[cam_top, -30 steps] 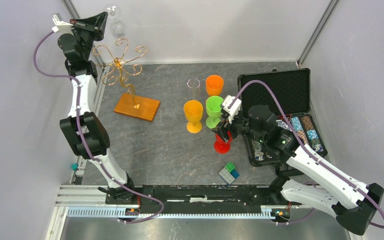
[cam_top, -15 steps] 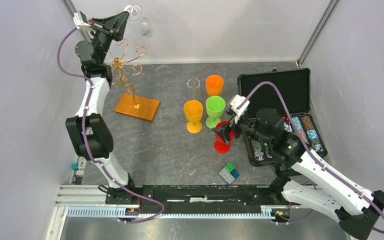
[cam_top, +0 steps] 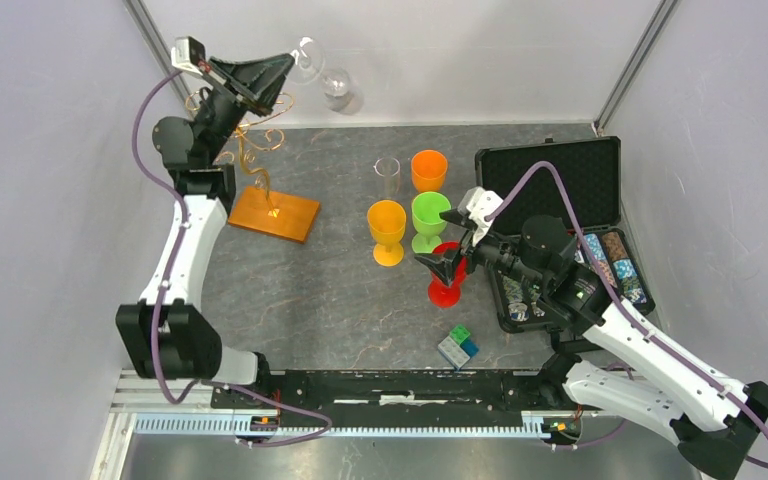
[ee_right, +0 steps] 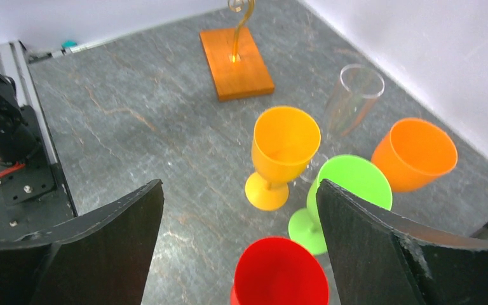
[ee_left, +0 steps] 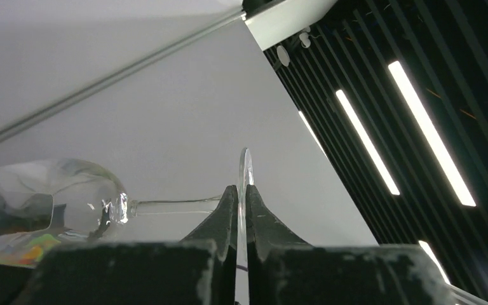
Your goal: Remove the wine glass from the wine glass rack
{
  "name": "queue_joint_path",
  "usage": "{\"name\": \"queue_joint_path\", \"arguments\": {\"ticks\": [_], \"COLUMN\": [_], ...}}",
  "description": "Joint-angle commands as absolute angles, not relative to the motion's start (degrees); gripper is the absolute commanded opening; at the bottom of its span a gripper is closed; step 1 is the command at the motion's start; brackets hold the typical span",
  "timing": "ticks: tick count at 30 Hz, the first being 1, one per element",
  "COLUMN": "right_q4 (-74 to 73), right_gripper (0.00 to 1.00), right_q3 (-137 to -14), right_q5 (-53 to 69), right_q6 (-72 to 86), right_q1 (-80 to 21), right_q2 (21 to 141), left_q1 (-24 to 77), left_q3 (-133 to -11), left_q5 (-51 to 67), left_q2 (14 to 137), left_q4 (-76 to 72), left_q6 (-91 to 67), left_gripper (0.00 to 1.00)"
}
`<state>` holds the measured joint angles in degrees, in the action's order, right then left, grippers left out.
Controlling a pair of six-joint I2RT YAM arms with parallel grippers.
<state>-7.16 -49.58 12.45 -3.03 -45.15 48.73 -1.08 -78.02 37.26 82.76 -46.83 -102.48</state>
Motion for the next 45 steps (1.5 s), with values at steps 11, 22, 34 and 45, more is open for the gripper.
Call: {"name": "queue_joint_path", "arguments": {"ticks": [11,22,34,45], "right_q4": [19.6,33.7,41.1,45.3], "right_gripper": [0.95,0.94,0.71,0.49], "right_q3": [-50.3,-52.3,-55.8,-59.3], "right_q5": [19.4,28.4,34.3,34.2], "right_q6": [-3.7,-1.7,8.6,14.7], "right_q1": [-45.4,-45.7,-49.2,-50.8], "right_q2": [50.1,62.3,72.8,79.7], "left_q1": [8.2,8.6,8.6,8.6], "left_q3": [-57.9,-47.8,-48.1,-48.3], "left_q5": [32.3,37.8,39.6,40.0], "left_q2": [54.3,41.4,39.1,37.5], "left_q4": [-17.5,-7.7,-3.7,-2.1], "left_q6": [-90.5,-92.9,-91.4,-90.6], "left_gripper": [0.02,0.02,0.02,0.02]}}
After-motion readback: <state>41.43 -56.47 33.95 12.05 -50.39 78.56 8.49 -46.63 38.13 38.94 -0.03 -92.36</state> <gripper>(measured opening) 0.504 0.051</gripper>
